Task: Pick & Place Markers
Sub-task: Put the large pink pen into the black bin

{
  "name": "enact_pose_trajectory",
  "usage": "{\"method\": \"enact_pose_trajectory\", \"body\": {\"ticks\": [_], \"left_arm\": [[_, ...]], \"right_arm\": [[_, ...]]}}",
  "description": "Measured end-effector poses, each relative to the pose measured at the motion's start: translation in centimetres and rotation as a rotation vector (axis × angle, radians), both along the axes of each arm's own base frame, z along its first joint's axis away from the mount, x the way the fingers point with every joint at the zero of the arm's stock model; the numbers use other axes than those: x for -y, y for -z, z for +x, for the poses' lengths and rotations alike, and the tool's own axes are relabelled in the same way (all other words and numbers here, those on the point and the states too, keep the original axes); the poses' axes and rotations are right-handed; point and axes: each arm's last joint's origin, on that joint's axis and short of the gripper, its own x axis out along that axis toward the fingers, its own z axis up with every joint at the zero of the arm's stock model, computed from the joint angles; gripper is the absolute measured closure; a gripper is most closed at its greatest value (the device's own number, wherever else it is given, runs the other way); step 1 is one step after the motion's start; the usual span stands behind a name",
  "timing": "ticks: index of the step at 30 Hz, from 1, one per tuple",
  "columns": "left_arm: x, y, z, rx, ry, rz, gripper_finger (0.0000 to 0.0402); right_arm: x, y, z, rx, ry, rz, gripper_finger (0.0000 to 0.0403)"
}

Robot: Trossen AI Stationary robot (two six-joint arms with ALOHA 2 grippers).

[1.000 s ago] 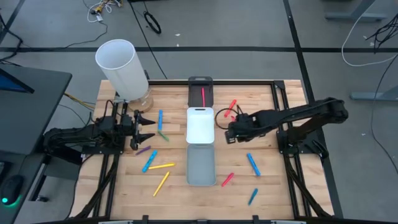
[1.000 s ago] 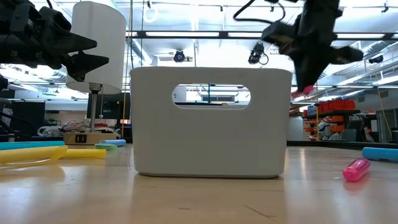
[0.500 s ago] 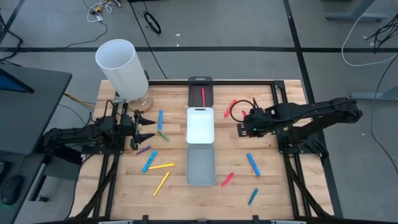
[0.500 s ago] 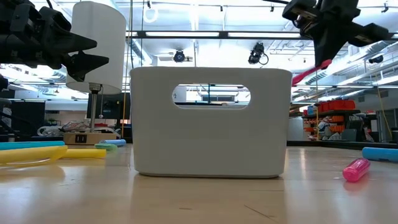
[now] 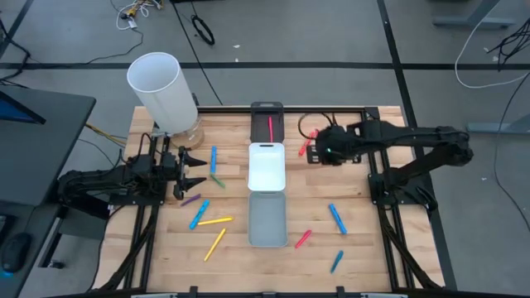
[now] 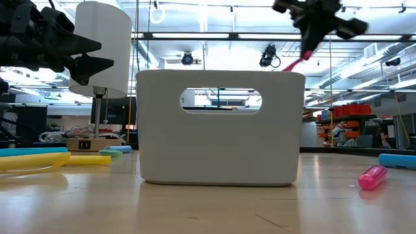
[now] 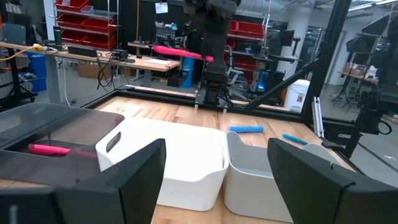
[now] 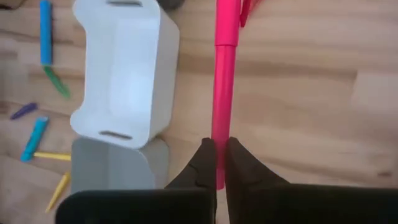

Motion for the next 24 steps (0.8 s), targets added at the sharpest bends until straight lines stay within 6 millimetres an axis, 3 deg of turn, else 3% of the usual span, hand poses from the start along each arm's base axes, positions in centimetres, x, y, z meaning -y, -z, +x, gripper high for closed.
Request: {"method": "enact_pose_trajectory", "body": {"ticks": [12, 19, 24], "left_arm": [[0.0, 0.0, 0.0, 0.001, 0.0, 0.0, 0.0113], [0.0, 0.0, 0.0, 0.0, 0.0, 0.0, 0.0113], [0.0, 0.0, 0.0, 0.0, 0.0, 0.0, 0.0113]], "right_arm": [[5.2, -4.9, 5.6, -0.059, -0.017, -0.054, 0.0403], [8.2, -6.2, 8.2, -0.041, 0.0, -0.079, 0.0403], [10.0, -6.1, 9.7, -0.03, 0.005, -0.09, 0.0403]]}}
